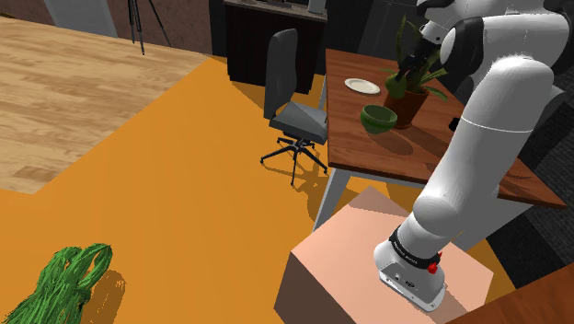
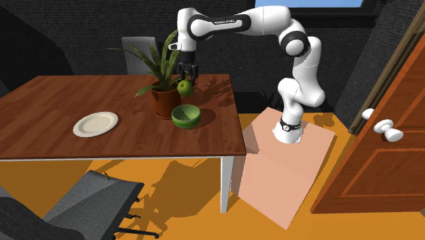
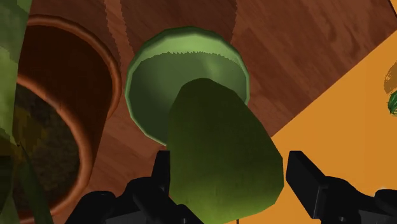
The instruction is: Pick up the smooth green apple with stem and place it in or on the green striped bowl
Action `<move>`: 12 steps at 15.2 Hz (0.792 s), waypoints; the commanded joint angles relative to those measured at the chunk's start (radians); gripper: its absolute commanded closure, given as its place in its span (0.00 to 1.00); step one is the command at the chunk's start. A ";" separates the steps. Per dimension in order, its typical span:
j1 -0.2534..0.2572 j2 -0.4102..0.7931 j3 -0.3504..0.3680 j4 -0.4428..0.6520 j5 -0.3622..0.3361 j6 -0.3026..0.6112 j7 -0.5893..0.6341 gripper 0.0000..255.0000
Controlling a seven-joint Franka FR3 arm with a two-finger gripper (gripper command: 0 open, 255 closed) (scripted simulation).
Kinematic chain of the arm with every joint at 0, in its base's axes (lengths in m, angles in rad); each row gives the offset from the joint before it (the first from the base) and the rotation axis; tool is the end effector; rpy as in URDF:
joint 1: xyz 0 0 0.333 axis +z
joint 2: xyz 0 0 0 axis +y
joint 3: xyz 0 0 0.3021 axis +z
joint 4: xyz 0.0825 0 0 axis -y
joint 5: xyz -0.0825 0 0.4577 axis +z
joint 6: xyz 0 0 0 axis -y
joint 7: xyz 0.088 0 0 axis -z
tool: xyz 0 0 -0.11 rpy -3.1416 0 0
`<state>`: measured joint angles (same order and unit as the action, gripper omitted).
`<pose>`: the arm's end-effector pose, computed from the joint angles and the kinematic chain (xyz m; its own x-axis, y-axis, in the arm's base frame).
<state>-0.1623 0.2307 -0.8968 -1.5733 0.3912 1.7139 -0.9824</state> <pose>0.4020 -0.5517 0.5210 0.9774 -0.1285 0.1681 -0.1093 -0.9869 -0.1190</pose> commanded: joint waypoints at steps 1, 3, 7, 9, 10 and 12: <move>0.001 0.003 0.001 -0.023 0.004 0.024 -0.009 1.00; 0.005 0.002 0.003 -0.050 0.006 0.050 -0.014 1.00; 0.009 0.006 0.006 -0.100 0.012 0.100 -0.028 1.00; 0.010 0.010 0.008 -0.123 0.018 0.124 -0.036 1.00; 0.011 0.012 0.009 -0.134 0.021 0.136 -0.040 1.00; 0.011 0.017 0.012 -0.156 0.028 0.160 -0.048 1.00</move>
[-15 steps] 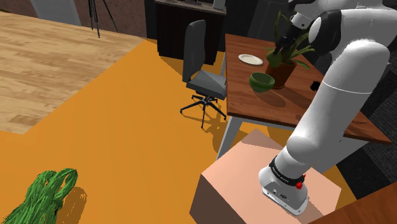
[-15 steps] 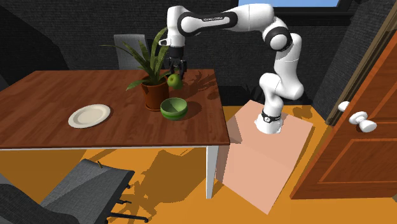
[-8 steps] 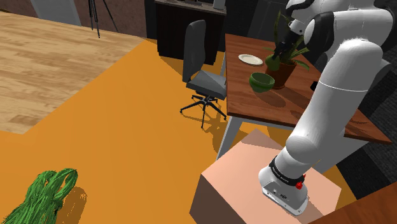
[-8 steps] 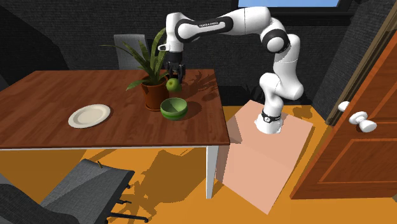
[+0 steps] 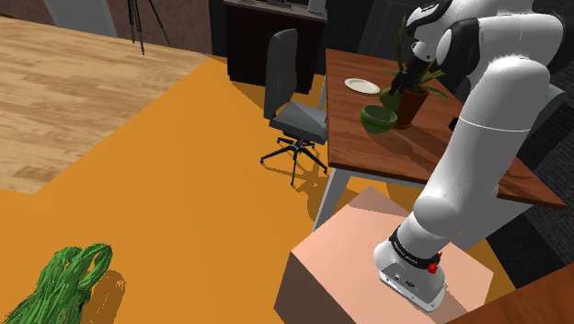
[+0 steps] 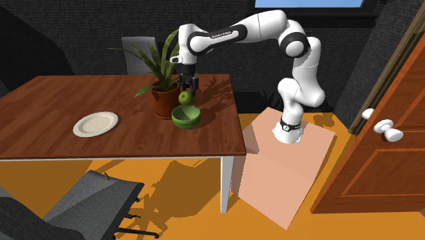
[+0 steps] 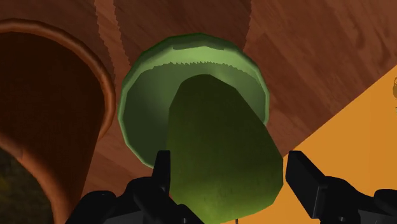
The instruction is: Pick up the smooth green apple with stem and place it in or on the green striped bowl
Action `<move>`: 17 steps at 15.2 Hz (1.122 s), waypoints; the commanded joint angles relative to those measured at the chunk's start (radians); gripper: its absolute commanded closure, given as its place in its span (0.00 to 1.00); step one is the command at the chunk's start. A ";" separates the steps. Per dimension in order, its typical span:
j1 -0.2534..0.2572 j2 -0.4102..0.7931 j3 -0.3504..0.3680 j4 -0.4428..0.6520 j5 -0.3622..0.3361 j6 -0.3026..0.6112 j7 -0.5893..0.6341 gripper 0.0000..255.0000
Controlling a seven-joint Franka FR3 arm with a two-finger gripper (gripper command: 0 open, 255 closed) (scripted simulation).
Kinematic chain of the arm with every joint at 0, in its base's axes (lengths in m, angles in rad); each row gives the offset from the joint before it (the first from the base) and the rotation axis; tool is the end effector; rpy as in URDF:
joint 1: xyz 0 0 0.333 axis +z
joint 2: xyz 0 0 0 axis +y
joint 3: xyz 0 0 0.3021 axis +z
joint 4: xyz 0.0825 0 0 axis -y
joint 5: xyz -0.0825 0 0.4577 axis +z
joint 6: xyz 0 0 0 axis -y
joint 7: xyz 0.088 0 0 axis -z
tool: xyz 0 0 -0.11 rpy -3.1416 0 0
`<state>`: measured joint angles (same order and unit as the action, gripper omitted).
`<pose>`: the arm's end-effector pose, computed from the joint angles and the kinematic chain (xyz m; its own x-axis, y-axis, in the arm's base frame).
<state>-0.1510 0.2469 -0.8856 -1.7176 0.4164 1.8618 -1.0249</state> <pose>0.4013 -0.5504 0.4466 0.9775 -0.1275 0.1682 -0.1082 -0.9869 -0.1194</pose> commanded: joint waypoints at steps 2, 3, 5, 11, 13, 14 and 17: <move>-0.001 0.007 0.003 -0.032 0.010 0.034 -0.015 1.00; -0.001 0.011 0.005 -0.041 0.015 0.046 -0.019 1.00; -0.002 0.017 0.007 -0.055 0.022 0.062 -0.027 1.00; -0.002 0.017 0.007 -0.055 0.022 0.062 -0.027 1.00; -0.002 0.017 0.007 -0.055 0.022 0.062 -0.027 0.00; -0.002 0.017 0.007 -0.055 0.022 0.062 -0.027 0.00; -0.002 0.017 0.007 -0.055 0.022 0.062 -0.027 0.00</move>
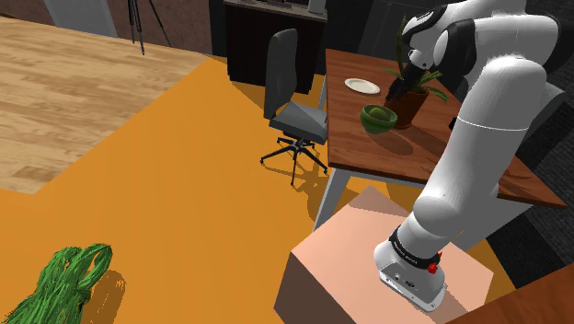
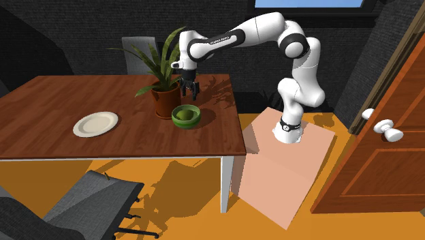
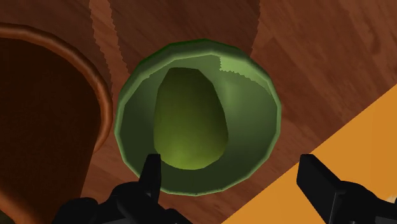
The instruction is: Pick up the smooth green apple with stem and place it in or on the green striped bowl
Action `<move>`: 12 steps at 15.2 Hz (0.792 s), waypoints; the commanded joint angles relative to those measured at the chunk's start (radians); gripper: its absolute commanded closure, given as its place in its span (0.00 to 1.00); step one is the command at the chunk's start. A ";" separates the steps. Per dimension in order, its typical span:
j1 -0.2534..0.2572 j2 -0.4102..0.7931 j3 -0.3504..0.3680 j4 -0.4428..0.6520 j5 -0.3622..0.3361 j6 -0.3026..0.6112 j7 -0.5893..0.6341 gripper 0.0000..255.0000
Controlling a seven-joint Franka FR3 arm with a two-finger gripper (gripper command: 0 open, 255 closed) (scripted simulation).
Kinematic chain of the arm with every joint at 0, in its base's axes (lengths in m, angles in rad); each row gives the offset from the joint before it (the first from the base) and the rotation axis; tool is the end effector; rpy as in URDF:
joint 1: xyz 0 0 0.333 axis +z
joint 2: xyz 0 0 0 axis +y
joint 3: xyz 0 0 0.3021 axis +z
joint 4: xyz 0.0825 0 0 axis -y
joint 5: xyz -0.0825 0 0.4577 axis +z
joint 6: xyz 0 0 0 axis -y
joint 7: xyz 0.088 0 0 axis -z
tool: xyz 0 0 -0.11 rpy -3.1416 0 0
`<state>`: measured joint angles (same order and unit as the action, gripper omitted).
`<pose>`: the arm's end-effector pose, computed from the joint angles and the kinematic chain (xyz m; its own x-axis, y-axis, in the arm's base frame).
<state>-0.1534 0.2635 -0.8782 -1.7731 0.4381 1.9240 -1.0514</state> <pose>0.3985 -0.5497 0.4135 0.9774 -0.1275 0.1687 -0.1082 -0.9870 -0.1191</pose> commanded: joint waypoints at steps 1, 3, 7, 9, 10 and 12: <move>0.000 0.000 0.000 0.000 0.000 0.000 0.000 0.00; -0.003 -0.019 -0.011 0.046 -0.022 -0.057 0.015 0.00; -0.009 -0.030 -0.019 0.093 -0.036 -0.110 0.025 0.00; -0.009 -0.030 -0.019 0.093 -0.036 -0.110 0.025 0.00; -0.009 -0.030 -0.019 0.093 -0.036 -0.110 0.025 0.00; -0.009 -0.030 -0.019 0.093 -0.036 -0.110 0.025 0.00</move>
<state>-0.1625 0.2333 -0.8969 -1.6806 0.4020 1.8143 -1.0268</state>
